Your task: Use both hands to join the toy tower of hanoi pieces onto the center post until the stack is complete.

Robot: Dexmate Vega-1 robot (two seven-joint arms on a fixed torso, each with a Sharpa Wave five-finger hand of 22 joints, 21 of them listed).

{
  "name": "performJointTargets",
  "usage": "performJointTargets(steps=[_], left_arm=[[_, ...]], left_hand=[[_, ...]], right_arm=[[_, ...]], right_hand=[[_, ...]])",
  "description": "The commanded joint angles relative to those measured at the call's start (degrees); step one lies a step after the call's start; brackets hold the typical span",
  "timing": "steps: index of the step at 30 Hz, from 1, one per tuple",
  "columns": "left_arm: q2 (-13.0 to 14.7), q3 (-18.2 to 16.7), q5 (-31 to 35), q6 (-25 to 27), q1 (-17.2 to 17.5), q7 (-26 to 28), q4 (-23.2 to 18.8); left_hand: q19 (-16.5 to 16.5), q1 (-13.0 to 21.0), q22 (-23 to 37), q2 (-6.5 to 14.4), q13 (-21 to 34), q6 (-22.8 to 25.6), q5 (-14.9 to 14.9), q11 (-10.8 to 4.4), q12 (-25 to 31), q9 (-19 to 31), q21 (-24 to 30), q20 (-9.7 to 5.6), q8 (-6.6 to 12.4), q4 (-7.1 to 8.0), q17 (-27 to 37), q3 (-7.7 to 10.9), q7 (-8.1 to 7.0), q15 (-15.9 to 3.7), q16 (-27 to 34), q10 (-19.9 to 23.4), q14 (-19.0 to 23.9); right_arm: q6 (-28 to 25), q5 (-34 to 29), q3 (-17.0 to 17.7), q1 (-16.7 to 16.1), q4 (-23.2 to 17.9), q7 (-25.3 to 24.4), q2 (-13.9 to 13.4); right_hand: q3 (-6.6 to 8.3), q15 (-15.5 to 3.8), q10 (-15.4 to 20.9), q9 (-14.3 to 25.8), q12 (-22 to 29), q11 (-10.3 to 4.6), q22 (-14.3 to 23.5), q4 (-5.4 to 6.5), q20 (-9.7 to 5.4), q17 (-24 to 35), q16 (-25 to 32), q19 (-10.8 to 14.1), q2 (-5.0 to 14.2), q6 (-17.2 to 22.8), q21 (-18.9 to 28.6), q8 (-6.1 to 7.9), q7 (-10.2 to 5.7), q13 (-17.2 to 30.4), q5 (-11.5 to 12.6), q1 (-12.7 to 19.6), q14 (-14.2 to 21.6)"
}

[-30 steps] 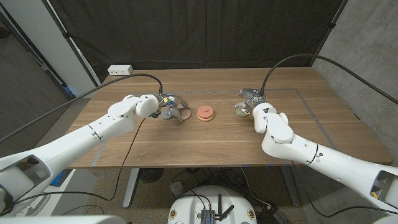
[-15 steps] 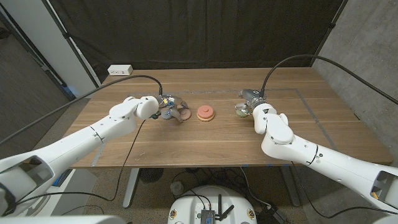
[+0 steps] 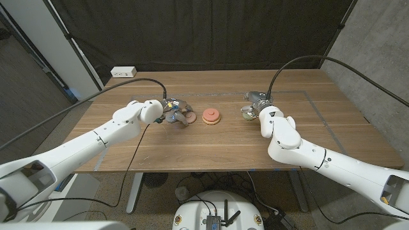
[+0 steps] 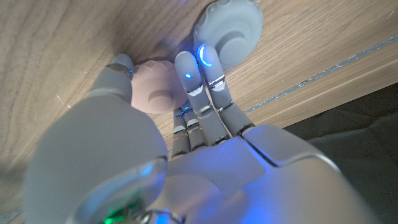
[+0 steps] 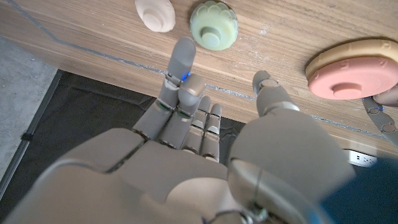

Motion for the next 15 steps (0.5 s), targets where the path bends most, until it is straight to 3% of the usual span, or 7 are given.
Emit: performJointTargets(steps=[1,7,11,15], left_arm=[[0.50,-0.44,-0.84,1.42,1.29,0.39,-0.73],[0.71,-0.58,-0.56,2.64,1.75,0.77,-1.60],[0.56,-0.60,-0.46,3.09,1.78,1.12,-1.74],[0.28,-0.72,-0.65,3.45,1.83,1.67,-1.67]], left_hand=[[0.81,1.09,-0.03,0.43,0.27,1.88,-0.20,-0.53,0.87,0.20,0.66,-8.08,0.71,-0.32,0.22,0.33,-0.23,-4.80,0.74,2.00,0.83],[1.92,2.62,0.07,1.01,0.54,4.37,-0.09,-1.06,1.64,0.34,1.21,-8.24,1.50,-0.69,0.41,0.91,-0.85,-4.81,1.32,4.55,1.87],[2.85,4.20,0.17,1.32,0.86,6.51,-0.02,-2.40,2.39,0.50,1.60,-8.32,2.16,-0.99,0.32,1.38,-1.19,-4.82,1.64,7.19,2.64],[3.65,5.42,0.26,1.57,1.22,8.36,0.00,-2.51,2.98,0.68,1.87,-8.36,2.77,-1.04,0.36,1.70,-1.86,-4.82,2.04,9.32,3.39]], right_arm=[[-0.02,-0.16,-0.05,-0.09,-0.12,0.16,0.13],[0.38,0.55,0.64,-0.66,0.11,-0.72,0.18],[0.64,0.91,0.77,-0.67,0.40,-1.01,0.36],[0.77,1.07,0.69,-0.51,0.60,-1.04,0.47]], right_hand=[[0.52,-3.24,0.69,0.11,-0.22,0.02,0.05,0.05,-5.19,0.05,-0.18,-0.05,0.41,0.52,-0.19,-0.12,-0.17,0.15,0.38,0.17,-0.48],[0.55,-3.24,0.89,0.13,-0.17,-0.01,0.05,0.06,-5.18,0.15,-0.12,-0.05,0.42,0.55,-0.21,-0.14,-0.13,0.22,0.40,0.14,-0.40],[0.56,-3.24,0.96,0.13,-0.16,-0.04,0.06,0.07,-5.18,0.19,-0.09,-0.04,0.43,0.54,-0.21,-0.15,-0.16,0.26,0.41,0.11,-0.36],[0.57,-3.24,0.96,0.14,-0.18,0.08,0.06,0.08,-5.18,0.15,-0.14,-0.04,0.42,0.50,-0.22,-0.18,-0.13,0.30,0.41,0.07,-0.40]])
